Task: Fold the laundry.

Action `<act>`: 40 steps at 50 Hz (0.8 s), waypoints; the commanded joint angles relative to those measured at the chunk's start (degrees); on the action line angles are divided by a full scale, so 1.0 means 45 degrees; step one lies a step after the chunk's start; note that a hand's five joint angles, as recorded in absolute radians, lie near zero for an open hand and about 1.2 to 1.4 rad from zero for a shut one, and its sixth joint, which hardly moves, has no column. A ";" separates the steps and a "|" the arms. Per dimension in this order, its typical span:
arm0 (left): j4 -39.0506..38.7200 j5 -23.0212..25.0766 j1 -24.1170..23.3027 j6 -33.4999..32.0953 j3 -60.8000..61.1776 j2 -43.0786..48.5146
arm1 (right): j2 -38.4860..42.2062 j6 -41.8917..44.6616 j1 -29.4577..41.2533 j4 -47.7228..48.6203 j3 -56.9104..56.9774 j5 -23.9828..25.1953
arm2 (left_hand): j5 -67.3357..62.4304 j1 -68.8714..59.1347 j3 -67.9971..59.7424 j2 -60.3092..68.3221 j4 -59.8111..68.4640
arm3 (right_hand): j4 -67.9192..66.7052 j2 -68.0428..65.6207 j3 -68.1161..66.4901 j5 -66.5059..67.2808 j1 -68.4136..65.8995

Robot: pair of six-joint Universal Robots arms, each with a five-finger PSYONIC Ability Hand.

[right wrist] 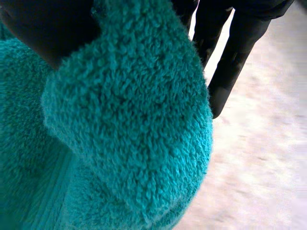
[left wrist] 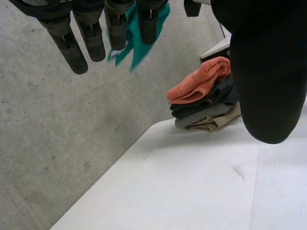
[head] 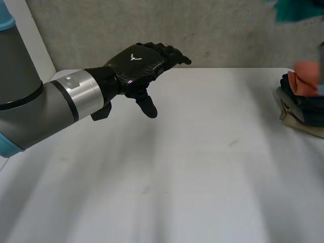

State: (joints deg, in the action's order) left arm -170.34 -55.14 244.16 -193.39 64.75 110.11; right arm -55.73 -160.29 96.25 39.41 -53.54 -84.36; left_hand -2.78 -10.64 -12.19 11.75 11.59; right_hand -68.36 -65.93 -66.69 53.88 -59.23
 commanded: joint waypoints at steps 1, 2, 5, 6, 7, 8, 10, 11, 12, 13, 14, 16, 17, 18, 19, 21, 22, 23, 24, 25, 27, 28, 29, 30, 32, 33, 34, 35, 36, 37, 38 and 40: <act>0.0001 -0.0031 -0.0001 -0.0013 0.0065 -0.0075 | 0.1114 -0.2268 -0.2617 0.0442 0.0316 0.1595 | 0.0197 -0.0279 0.0065 0.0032 0.0069 | -0.2587 -0.3127 -0.2957 0.3583 -0.4616; 0.0001 -0.0031 -0.0001 -0.0013 0.0123 -0.0075 | 0.1251 -0.2483 -0.2851 0.0520 0.0218 0.1907 | 0.0197 -0.0279 0.0065 0.0032 0.0069 | -0.2587 -0.3127 -0.2957 0.3583 -0.4616; 0.0001 -0.0031 -0.0020 -0.0013 0.0260 -0.0056 | 0.1876 -0.3148 -0.3906 0.0696 -0.0309 0.3197 | 0.0197 -0.0279 0.0065 0.0032 0.0069 | -0.2587 -0.3127 -0.2957 0.3583 -0.4616; 0.0001 -0.0031 -0.0040 0.0006 0.0280 -0.0056 | 0.2032 -0.3265 -0.4218 0.0696 -0.0465 0.3489 | 0.0197 -0.0279 0.0065 0.0032 0.0069 | -0.2587 -0.3127 -0.2957 0.3583 -0.4616; 0.0001 -0.0031 -0.0040 0.0006 0.0319 -0.0056 | 0.2421 -0.3479 -0.4801 0.0696 -0.0795 0.4208 | 0.0197 -0.0279 0.0065 0.0032 0.0069 | -0.2587 -0.3127 -0.2957 0.3583 -0.4616; 0.0001 -0.0031 -0.0040 0.0006 0.0358 -0.0056 | 0.2598 -0.3559 -0.5058 0.0677 -0.0934 0.4621 | 0.0197 -0.0279 0.0065 0.0032 0.0069 | -0.2587 -0.3127 -0.2957 0.3583 -0.4616; 0.0001 -0.0012 -0.0079 -0.0013 0.0495 -0.0056 | 0.2931 -0.3638 -0.5528 0.0677 -0.1266 0.5500 | 0.0197 -0.0279 0.0065 0.0032 0.0069 | -0.2587 -0.3127 -0.2957 0.3583 -0.4616; 0.0001 -0.0012 -0.0079 -0.0013 0.0534 -0.0056 | 0.3222 -0.3560 -0.5897 0.0677 -0.1654 0.6548 | 0.0197 -0.0279 0.0065 0.0032 0.0069 | -0.2587 -0.3127 -0.2957 0.3583 -0.4616; 0.0001 -0.0031 -0.0098 0.0006 0.0553 -0.0056 | 0.3303 -0.3540 -0.6094 0.0696 -0.1871 0.6984 | 0.0160 -0.0316 0.0028 0.0069 0.0106 | -0.2587 -0.3127 -0.2957 0.3583 -0.4616; 0.0001 -0.0012 -0.0099 -0.0013 0.0573 -0.0056 | 0.3361 -0.3521 -0.6270 0.0696 -0.2085 0.7568 | 0.0160 -0.0316 0.0028 0.0070 0.0106 | -0.2587 -0.3127 -0.2957 0.3583 -0.4616; 0.0001 -0.0012 -0.0099 0.0006 0.0592 -0.0056 | 0.3401 -0.3482 -0.6446 0.0716 -0.2300 0.8058 | 0.0160 -0.0316 0.0028 0.0070 0.0106 | -0.2587 -0.3127 -0.2957 0.3583 -0.4616; 0.0001 -0.0031 -0.0118 0.0006 0.0593 -0.0056 | 0.3362 -0.3345 -0.7012 0.0813 -0.2867 0.9309 | 0.0197 -0.0279 0.0065 0.0033 0.0069 | -0.2587 -0.3127 -0.2957 0.3583 -0.4616; 0.0001 -0.0031 -0.0138 0.0006 0.0593 -0.0056 | 0.3323 -0.3306 -0.7168 0.0872 -0.2985 0.9622 | 0.0160 -0.0316 0.0028 0.0069 0.0106 | -0.2587 -0.3127 -0.2957 0.3583 -0.4616; 0.0001 -0.0031 -0.0157 0.0006 0.0631 -0.0056 | 0.3284 -0.3267 -0.7479 0.0988 -0.3160 0.9915 | 0.0160 -0.0316 0.0028 0.0070 0.0106 | -0.2587 -0.3127 -0.2957 0.3583 -0.4616; 0.0001 -0.0031 -0.0196 0.0006 0.0632 -0.0056 | 0.3264 -0.3286 -0.7618 0.1028 -0.3220 0.9976 | 0.0160 -0.0316 0.0028 0.0070 0.0106 | -0.2587 -0.3127 -0.2957 0.3583 -0.4616; 0.0001 -0.0031 -0.0216 0.0006 0.0670 -0.0036 | 0.3167 -0.3422 -0.7814 0.1068 -0.3279 0.9996 | 0.0160 -0.0316 0.0028 0.0070 0.0106 | -0.2587 -0.3127 -0.2957 0.3583 -0.4616; 0.0001 -0.0031 -0.0235 0.0006 0.0690 -0.0036 | 0.3031 -0.3520 -0.7931 0.1087 -0.3279 1.0015 | 0.0160 -0.0316 0.0028 0.0070 0.0106 | -0.2587 -0.3127 -0.2957 0.3583 -0.4616; 0.0001 -0.0031 -0.0235 0.0006 0.0690 -0.0056 | 0.2914 -0.3540 -0.7990 0.1087 -0.3279 1.0074 | 0.0160 -0.0316 0.0028 0.0070 0.0106 | -0.2587 -0.3127 -0.2957 0.3583 -0.4616; 0.0001 -0.0031 -0.0255 0.0006 0.0690 -0.0056 | 0.2855 -0.3598 -0.8029 0.1087 -0.3279 1.0094 | 0.0160 -0.0316 0.0028 0.0070 0.0106 | -0.2587 -0.3127 -0.2957 0.3583 -0.4616; 0.0001 -0.0031 -0.0255 0.0006 0.0690 -0.0056 | 0.2796 -0.3657 -0.8049 0.1087 -0.3260 1.0113 | 0.0160 -0.0316 0.0028 0.0070 0.0106 | -0.2587 -0.3127 -0.2957 0.3583 -0.4616; 0.0001 -0.0031 -0.0274 0.0006 0.0710 -0.0056 | 0.2562 -0.3930 -0.8127 0.1107 -0.3240 1.0133 | 0.0160 -0.0316 0.0028 0.0070 0.0106 | -0.2587 -0.3127 -0.2957 0.3583 -0.4616; 0.0001 -0.0051 -0.0274 0.0026 0.0710 -0.0056 | 0.2464 -0.4066 -0.8146 0.1107 -0.3240 1.0114 | 0.0160 -0.0316 0.0028 0.0070 0.0106 | -0.2587 -0.3127 -0.2957 0.3583 -0.4616; 0.0001 -0.0051 -0.0274 0.0026 0.0710 -0.0075 | 0.2328 -0.4183 -0.8147 0.1107 -0.3240 1.0036 | 0.0160 -0.0316 0.0028 0.0070 0.0106 | -0.2587 -0.3127 -0.2957 0.3583 -0.4616; 0.0001 -0.0051 -0.0294 0.0026 0.0710 -0.0075 | 0.2056 -0.4475 -0.8127 0.1068 -0.3240 0.9881 | 0.0160 -0.0316 0.0028 0.0070 0.0106 | -0.1601 -0.2141 -0.1971 0.2597 -0.3630; 0.0001 -0.0051 -0.0352 0.0007 0.0710 -0.0075 | 0.1781 -0.4885 -0.8146 0.0854 -0.3240 0.9646 | 0.0160 -0.0316 0.0028 0.0070 0.0106 | 0.5067 0.4527 0.4697 -0.4071 0.3038; 0.0001 -0.0051 -0.0372 0.0006 0.0710 -0.0075 | 0.1625 -0.5158 -0.8147 0.0756 -0.3240 0.9490 | 0.0160 -0.0316 0.0028 0.0070 0.0106 | 0.8098 0.7557 0.7727 -0.7101 0.6068; 0.0001 -0.0051 -0.0391 0.0006 0.0690 -0.0095 | 0.1256 -0.5761 -0.8166 0.0407 -0.3240 0.9082 | 0.0160 -0.0316 0.0028 0.0070 0.0106 | 1.2969 1.2429 1.2599 -1.1972 1.0939; 0.0001 -0.0051 -0.0430 0.0026 0.0690 -0.0114 | 0.1040 -0.5960 -0.8166 0.0133 -0.3240 0.8846 | 0.0160 -0.0316 0.0028 0.0070 0.0106 | 1.2969 1.2429 1.2599 -1.1972 1.0939; 0.0001 -0.0051 -0.0450 0.0007 0.0671 -0.0230 | 0.0806 -0.6175 -0.8224 -0.0237 -0.3221 0.8708 | 0.0160 -0.0316 0.0028 0.0070 0.0106 | 1.2969 1.2429 1.2599 -1.1972 1.0939; 0.0001 -0.0070 -0.0470 0.0026 0.0690 -0.0309 | 0.0378 -0.6486 -0.8263 -0.1072 -0.3182 0.8398 | 0.0160 -0.0316 0.0028 0.0070 0.0106 | 1.2969 1.2429 1.2599 -1.1972 1.0939; 0.0001 -0.0070 -0.0470 0.0045 0.0690 -0.0368 | 0.0064 -0.6547 -0.8341 -0.1719 -0.3123 0.8163 | 0.0160 -0.0316 0.0028 0.0070 0.0106 | 1.2969 1.2429 1.2599 -1.1972 1.0939; 0.0001 -0.0051 -0.0489 0.0084 0.0690 -0.0446 | -0.0347 -0.6412 -0.8517 -0.2581 -0.3123 0.8043 | 0.0160 -0.0316 0.0028 0.0070 0.0106 | 1.2969 1.2429 1.2599 -1.1972 1.0939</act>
State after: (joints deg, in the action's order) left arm -170.33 -55.39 242.30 -193.29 67.88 109.26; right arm -51.35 -186.39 59.19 38.67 -67.98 -44.15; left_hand -2.78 -10.65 -12.19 11.75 11.59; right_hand -12.79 -12.23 -12.38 2.74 -13.02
